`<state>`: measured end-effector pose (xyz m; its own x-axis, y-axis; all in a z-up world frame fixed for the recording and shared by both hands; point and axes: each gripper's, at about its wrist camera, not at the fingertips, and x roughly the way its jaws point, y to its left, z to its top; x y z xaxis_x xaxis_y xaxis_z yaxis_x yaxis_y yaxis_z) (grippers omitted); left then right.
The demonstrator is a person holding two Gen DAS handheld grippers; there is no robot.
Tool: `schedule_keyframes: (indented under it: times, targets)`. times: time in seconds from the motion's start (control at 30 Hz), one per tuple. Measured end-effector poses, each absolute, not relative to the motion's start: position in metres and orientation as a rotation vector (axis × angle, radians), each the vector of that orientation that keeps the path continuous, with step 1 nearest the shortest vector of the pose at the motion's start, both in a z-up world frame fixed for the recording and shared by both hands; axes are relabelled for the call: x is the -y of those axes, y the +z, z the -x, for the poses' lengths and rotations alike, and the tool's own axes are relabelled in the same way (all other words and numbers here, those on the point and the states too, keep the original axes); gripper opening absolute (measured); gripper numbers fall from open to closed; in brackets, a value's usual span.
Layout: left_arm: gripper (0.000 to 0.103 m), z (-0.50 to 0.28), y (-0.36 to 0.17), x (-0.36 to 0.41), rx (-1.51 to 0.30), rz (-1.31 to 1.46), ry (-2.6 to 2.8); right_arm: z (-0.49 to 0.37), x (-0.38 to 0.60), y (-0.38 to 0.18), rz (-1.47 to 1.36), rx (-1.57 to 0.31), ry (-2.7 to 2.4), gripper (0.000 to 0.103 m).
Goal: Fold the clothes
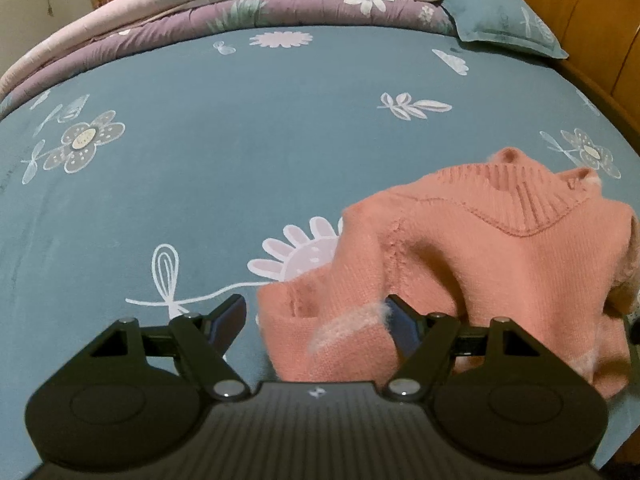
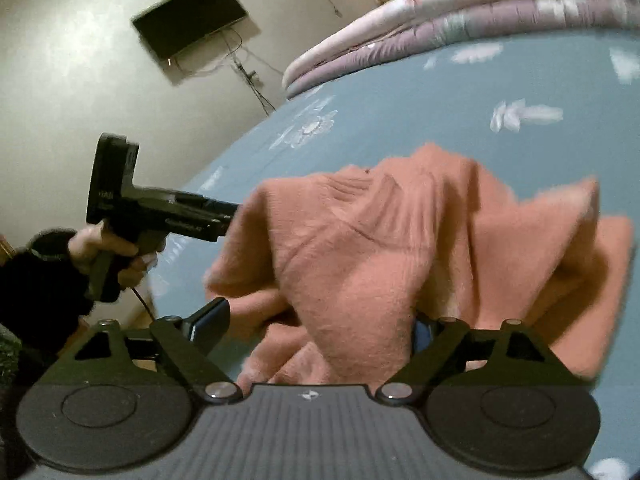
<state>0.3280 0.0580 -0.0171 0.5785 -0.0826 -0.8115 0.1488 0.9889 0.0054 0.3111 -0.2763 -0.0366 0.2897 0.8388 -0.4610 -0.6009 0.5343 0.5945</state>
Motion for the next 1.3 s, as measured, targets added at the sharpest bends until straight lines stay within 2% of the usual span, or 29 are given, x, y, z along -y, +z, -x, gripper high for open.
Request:
schedule_keyframes:
  times: [0.03,0.1,0.17,0.33,0.47,0.53,0.57,0.6,0.67,0.87,1.03,1.13,1.2,1.23,1.3]
  targets:
    - [0.075,-0.328,-0.018,-0.059,-0.947,-0.071,-0.134,-0.312,0.287,-0.044,-0.425,-0.824,0.996,0.090]
    - [0.075,-0.328,-0.018,-0.059,-0.951,-0.068,-0.134,-0.311,0.309,-0.056,-0.595,-0.824,0.998,0.076]
    - [0.075,-0.328,-0.019,-0.059,-0.953,-0.069,-0.134,-0.306,0.324,-0.059,-0.691,-0.823,0.988,0.070]
    - [0.075,-0.330,-0.021,-0.056,-0.964,-0.077,-0.134,-0.288,0.316,-0.033,-0.644,-0.776,1.089,0.069]
    - [0.075,-0.330,-0.022,-0.055,-0.965,-0.085,-0.137,-0.301,0.296,-0.025,-0.545,-0.789,1.108,0.064]
    - [0.075,-0.328,-0.022,-0.057,-0.962,-0.085,-0.140,-0.311,0.297,-0.042,-0.563,-0.840,1.079,0.037]
    - [0.075,-0.328,-0.022,-0.058,-0.960,-0.085,-0.140,-0.316,0.298,-0.050,-0.574,-0.866,1.063,0.027]
    - [0.075,-0.326,-0.022,-0.060,-0.959,-0.079,-0.135,-0.318,0.306,-0.057,-0.628,-0.873,1.067,0.024]
    - [0.075,-0.323,-0.020,-0.064,-0.945,-0.064,-0.133,-0.315,0.314,-0.059,-0.664,-0.876,1.051,0.022]
    - [0.073,-0.323,-0.008,-0.062,-0.883,-0.104,-0.230,-0.309,0.298,-0.046,-0.536,-0.879,0.999,0.022]
    - [0.069,-0.352,-0.011,-0.070,-0.922,0.023,-0.340,-0.306,0.300,-0.051,-0.535,-0.890,0.978,0.021]
    - [0.054,-0.378,-0.029,-0.082,-1.012,0.159,-0.399,-0.302,0.301,-0.051,-0.544,-0.893,0.963,0.021]
    - [0.051,-0.387,-0.043,-0.094,-1.086,0.314,-0.450,-0.300,0.300,-0.050,-0.546,-0.896,0.951,0.021]
    - [0.046,-0.388,-0.048,-0.100,-1.113,0.398,-0.485,-0.300,0.299,-0.049,-0.545,-0.898,0.944,0.021]
    - [0.046,-0.379,-0.042,-0.107,-1.083,0.508,-0.627,-0.296,0.298,-0.047,-0.539,-0.900,0.929,0.022]
